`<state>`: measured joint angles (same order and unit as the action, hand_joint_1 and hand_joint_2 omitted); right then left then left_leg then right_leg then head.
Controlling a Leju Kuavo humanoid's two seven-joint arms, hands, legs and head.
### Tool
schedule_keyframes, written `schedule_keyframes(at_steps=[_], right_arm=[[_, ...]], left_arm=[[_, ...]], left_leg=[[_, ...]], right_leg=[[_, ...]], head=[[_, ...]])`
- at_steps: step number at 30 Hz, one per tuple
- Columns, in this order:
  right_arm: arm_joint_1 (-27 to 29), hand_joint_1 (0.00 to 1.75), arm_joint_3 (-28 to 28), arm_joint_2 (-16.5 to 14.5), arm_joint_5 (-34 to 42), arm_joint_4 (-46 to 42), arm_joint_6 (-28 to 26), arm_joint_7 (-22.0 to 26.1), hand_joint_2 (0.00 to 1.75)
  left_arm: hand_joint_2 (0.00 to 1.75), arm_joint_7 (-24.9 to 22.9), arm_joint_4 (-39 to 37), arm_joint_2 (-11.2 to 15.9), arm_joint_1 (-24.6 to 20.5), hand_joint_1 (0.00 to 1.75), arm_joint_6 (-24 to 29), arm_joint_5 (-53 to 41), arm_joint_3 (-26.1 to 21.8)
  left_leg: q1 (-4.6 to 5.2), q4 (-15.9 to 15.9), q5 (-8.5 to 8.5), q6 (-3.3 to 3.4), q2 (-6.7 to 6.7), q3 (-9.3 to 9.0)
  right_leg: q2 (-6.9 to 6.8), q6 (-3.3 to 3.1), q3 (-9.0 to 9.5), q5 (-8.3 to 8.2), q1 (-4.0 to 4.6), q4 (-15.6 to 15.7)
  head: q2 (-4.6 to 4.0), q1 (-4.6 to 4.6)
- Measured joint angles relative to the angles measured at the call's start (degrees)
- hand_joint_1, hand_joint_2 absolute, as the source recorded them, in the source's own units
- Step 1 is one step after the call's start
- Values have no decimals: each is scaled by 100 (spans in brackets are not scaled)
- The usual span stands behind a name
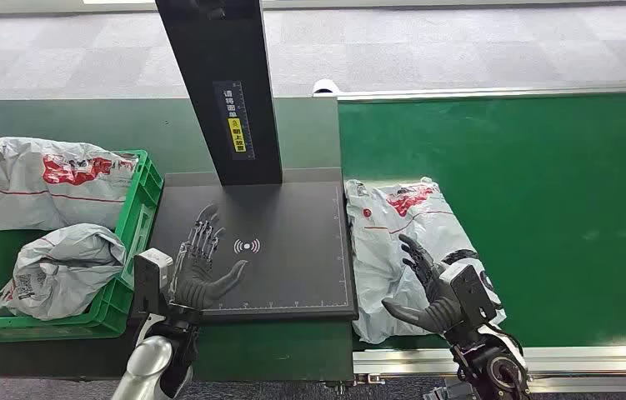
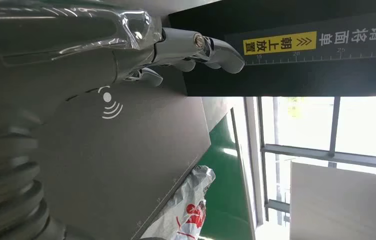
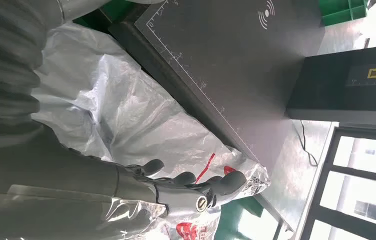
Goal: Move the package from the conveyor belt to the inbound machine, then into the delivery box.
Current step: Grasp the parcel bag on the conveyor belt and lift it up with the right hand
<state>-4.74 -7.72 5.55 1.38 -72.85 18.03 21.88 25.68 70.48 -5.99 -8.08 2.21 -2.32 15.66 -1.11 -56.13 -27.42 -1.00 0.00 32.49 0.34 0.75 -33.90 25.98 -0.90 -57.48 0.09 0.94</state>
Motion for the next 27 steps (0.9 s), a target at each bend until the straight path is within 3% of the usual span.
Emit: schedule_keyframes(at_steps=[7, 9, 12, 14, 21, 24, 27], right_arm=[[0, 0, -1, 0, -211, 0, -157, 8, 175], [-4, 0, -7, 5, -854, 0, -781, -8, 175], [-59, 0, -12, 44, -2486, 16, -2218, -290, 175], [-148, 0, 1, 84, -3287, 101, -2685, -629, 175], [-472, 0, 25, 161, -4886, 947, -2800, -1831, 175], [-577, 0, 23, 183, -5071, 1316, -2547, -2229, 175], [-604, 0, 22, 189, -5110, 1554, -2451, -2314, 175]], left_arm=[[175, 0, 0, -1, 4, 0, -20, 0, -1], [175, -2, 5, -1, 18, 0, -31, -7, -1], [175, -33, 63, 0, 73, 0, -49, -44, -2], [175, -77, 115, 0, 98, 0, -81, -74, -3], [175, -231, 206, 4, 101, 0, -140, -113, -3], [175, -289, 219, 4, 99, 0, -162, -127, -4], [175, -310, 220, 4, 99, 0, -170, -131, -4]], left_leg=[[0, 0, 0, 0, 0, 0], [0, 0, 0, 0, 0, 1], [0, 0, 0, 0, 1, 2], [0, 0, 0, 0, 3, 1], [0, 0, 0, 0, -1, 0], [0, 0, 0, 0, -1, 0], [0, 0, 0, 0, -2, 2]], right_leg=[[0, 0, 0, 0, 0, 0], [0, 0, 1, 0, 0, 0], [0, 0, 0, 0, 0, 0], [1, 0, 0, 0, 0, 0], [-1, 0, 1, 0, 0, 0], [0, 0, 1, 0, 0, 0], [-1, 0, 0, 0, 0, 0]], head=[[0, 0], [0, 0], [0, -1], [0, -1], [0, 0], [0, -1], [0, 0]])
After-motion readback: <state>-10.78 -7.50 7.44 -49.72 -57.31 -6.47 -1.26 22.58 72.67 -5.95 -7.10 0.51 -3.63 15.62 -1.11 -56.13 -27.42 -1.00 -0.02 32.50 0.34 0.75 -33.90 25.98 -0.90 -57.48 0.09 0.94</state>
